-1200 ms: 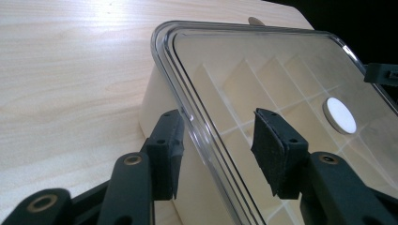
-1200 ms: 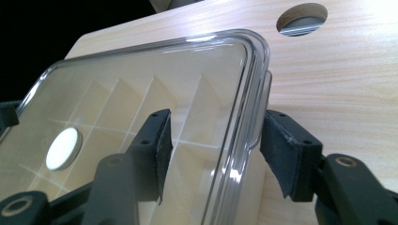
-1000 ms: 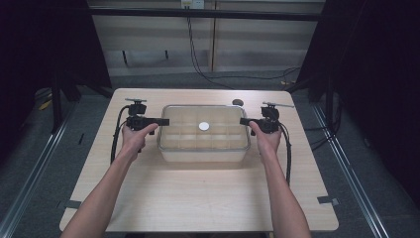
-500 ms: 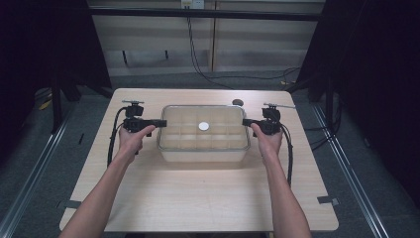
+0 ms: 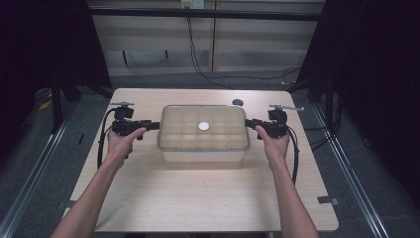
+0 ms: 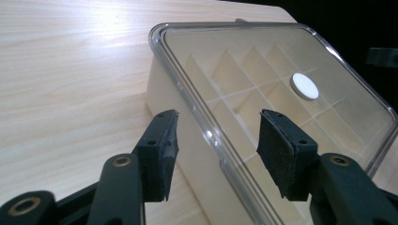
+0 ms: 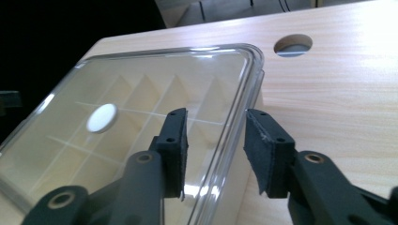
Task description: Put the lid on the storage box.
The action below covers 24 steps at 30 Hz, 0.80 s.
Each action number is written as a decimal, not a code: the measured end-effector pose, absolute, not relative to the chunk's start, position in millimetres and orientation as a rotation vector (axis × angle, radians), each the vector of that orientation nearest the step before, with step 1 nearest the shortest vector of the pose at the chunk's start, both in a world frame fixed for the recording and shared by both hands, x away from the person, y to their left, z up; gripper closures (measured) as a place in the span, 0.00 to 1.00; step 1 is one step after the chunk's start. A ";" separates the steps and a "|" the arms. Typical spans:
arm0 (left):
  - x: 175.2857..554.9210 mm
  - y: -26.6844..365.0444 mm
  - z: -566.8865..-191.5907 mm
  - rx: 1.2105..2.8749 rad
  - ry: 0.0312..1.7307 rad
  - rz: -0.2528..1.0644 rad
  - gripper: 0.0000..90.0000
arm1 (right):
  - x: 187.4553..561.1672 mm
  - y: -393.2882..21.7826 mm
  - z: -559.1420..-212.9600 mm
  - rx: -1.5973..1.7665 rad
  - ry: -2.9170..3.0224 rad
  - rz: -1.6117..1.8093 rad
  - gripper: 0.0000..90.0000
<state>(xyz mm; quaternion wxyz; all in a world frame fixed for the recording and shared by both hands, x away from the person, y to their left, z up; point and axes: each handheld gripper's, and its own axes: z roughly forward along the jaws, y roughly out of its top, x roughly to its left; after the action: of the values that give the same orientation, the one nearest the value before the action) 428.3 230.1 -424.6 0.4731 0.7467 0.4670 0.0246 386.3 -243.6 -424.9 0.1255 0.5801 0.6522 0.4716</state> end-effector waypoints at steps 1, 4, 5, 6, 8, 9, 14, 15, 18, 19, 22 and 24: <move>425.4 232.3 -424.4 1.829 1.133 0.060 0.54 | 382.3 -244.9 -422.4 1.675 1.901 1.391 0.66; 417.3 235.7 -423.9 1.846 1.123 0.088 0.56 | 371.9 -246.7 -417.3 1.645 1.908 1.418 0.61; 414.6 235.5 -423.5 1.862 1.115 0.107 0.56 | 368.7 -246.7 -416.2 1.633 1.913 1.423 0.61; 411.5 235.8 -422.8 1.865 1.102 0.104 0.56 | 365.3 -246.7 -415.3 1.617 1.921 1.421 0.60; 404.5 235.9 -420.5 1.870 1.073 0.099 0.54 | 357.9 -246.5 -413.6 1.608 1.930 1.434 0.58; 399.5 235.3 -418.9 1.867 1.052 0.097 0.53 | 354.4 -246.7 -412.9 1.594 1.935 1.441 0.59; 380.3 234.6 -413.8 1.893 1.001 0.097 0.50 | 335.4 -246.0 -408.7 1.536 1.946 1.454 0.59; 376.7 235.4 -413.7 1.904 0.995 0.101 0.51 | 331.2 -245.4 -408.1 1.528 1.952 1.457 0.59; 366.9 239.8 -416.2 1.908 1.003 0.063 0.51 | 319.0 -244.4 -406.7 1.496 1.967 1.474 0.58; 363.1 241.3 -417.6 1.912 1.005 0.079 0.51 | 314.9 -244.4 -406.4 1.491 1.972 1.479 0.58; 353.3 249.1 -422.8 1.914 1.013 0.084 0.51 | 300.4 -244.2 -406.8 1.474 1.994 1.468 0.58; 347.4 253.9 -425.9 1.924 1.014 0.096 0.51 | 297.6 -244.1 -406.7 1.473 1.998 1.465 0.58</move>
<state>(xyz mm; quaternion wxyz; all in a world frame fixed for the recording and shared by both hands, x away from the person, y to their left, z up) 347.4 253.9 -425.9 0.4637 0.7830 0.4127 0.0391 297.6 -244.1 -406.7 0.1293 0.5069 0.6873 0.5040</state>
